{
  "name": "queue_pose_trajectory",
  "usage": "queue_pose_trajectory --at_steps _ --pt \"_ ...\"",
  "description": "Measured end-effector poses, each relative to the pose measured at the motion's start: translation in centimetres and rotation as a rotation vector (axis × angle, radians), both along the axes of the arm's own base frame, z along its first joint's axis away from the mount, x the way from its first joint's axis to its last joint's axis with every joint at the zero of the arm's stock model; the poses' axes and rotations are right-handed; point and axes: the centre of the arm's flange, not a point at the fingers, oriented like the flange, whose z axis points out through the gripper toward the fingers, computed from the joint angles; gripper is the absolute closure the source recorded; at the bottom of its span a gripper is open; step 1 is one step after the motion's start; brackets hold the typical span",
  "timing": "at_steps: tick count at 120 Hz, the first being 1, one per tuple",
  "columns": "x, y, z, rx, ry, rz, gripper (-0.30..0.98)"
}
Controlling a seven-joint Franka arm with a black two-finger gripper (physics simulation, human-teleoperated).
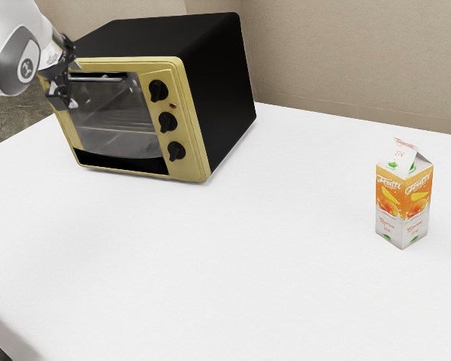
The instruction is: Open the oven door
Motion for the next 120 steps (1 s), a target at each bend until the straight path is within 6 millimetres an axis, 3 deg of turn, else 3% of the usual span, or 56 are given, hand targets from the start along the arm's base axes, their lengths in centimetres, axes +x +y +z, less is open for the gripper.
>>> queue_pose_trajectory --at_steps 19,47,120 --pt "0.0 0.4 -0.1 0.011 0.001 -0.011 0.00" --pt "2.2 -1.7 -0.9 0.060 -0.009 -0.107 0.00" --pt "4.0 -1.0 -2.4 0.133 -0.013 -0.209 0.00"
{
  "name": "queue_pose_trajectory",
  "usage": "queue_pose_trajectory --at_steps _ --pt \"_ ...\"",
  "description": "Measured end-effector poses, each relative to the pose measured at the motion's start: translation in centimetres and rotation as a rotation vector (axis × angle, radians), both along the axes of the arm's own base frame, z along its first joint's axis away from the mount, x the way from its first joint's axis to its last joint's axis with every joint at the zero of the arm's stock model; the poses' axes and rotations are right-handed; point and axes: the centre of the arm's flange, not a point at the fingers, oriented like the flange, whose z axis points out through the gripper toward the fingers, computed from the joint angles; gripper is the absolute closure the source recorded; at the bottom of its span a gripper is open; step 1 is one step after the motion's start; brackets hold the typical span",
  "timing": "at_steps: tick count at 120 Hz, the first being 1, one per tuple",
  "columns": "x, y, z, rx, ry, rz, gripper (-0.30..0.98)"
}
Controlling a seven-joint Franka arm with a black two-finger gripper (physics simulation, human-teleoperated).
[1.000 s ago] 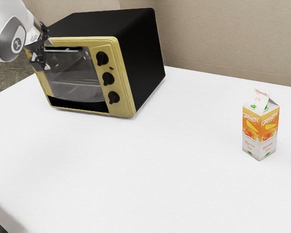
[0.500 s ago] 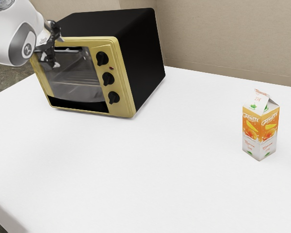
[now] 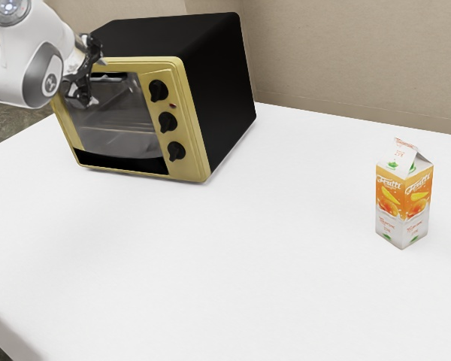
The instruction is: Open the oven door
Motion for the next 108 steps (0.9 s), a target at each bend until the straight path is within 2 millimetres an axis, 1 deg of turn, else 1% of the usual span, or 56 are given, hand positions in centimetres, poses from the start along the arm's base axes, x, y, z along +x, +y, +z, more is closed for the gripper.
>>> queue_pose_trajectory --at_steps 30,46,60,88,108 --pt "0.2 0.0 -0.9 0.006 0.018 -0.016 0.00" --pt "0.7 -0.2 -1.5 0.005 0.023 -0.029 0.00" --pt "1.1 0.0 -2.4 0.000 0.030 -0.033 0.00" --pt "1.5 0.3 -3.6 -0.010 0.036 -0.037 0.00" --pt "1.4 0.4 -4.9 -0.020 0.057 -0.032 0.00"
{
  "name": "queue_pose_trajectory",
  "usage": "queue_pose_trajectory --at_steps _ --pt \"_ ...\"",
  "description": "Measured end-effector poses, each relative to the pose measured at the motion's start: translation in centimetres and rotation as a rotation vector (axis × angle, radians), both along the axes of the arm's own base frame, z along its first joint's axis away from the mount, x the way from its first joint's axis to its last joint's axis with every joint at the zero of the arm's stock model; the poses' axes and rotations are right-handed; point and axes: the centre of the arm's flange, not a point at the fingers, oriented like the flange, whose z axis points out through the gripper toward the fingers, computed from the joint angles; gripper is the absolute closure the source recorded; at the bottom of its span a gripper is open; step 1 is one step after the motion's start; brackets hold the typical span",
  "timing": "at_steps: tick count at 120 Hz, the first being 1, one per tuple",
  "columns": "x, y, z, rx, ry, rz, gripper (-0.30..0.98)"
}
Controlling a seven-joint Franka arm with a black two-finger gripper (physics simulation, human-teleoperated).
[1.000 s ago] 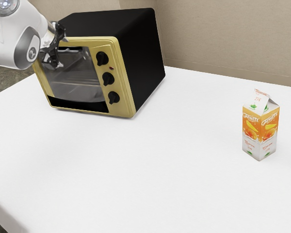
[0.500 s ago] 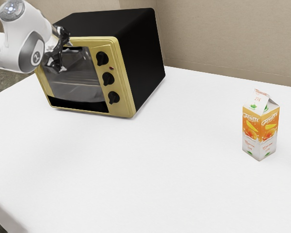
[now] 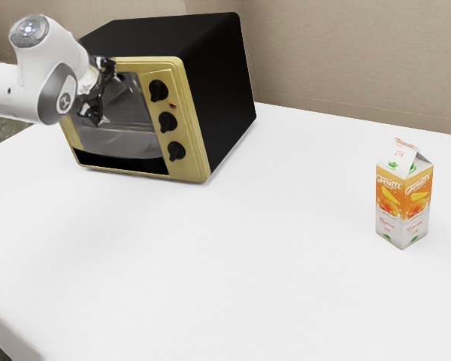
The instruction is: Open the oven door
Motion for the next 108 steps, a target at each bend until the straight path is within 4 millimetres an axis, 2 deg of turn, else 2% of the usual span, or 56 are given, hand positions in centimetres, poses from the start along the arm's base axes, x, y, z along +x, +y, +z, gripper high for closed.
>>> queue_pose_trajectory --at_steps 10,24,44,66,90,103,108 --pt "-0.3 0.1 -0.7 -0.003 0.017 0.007 0.00" --pt "-2.0 -0.7 -0.6 0.009 0.048 0.023 0.00" --pt "-4.6 -3.0 0.1 0.020 0.066 0.034 0.00" --pt "-8.1 -5.0 -1.2 0.026 0.111 0.059 0.00" --pt "-13.2 -7.1 -3.2 0.035 0.162 0.109 0.00" --pt "-18.4 -8.1 -1.8 0.066 0.145 0.181 0.00" --pt "-19.7 -8.8 -1.0 0.078 0.130 0.199 0.00"
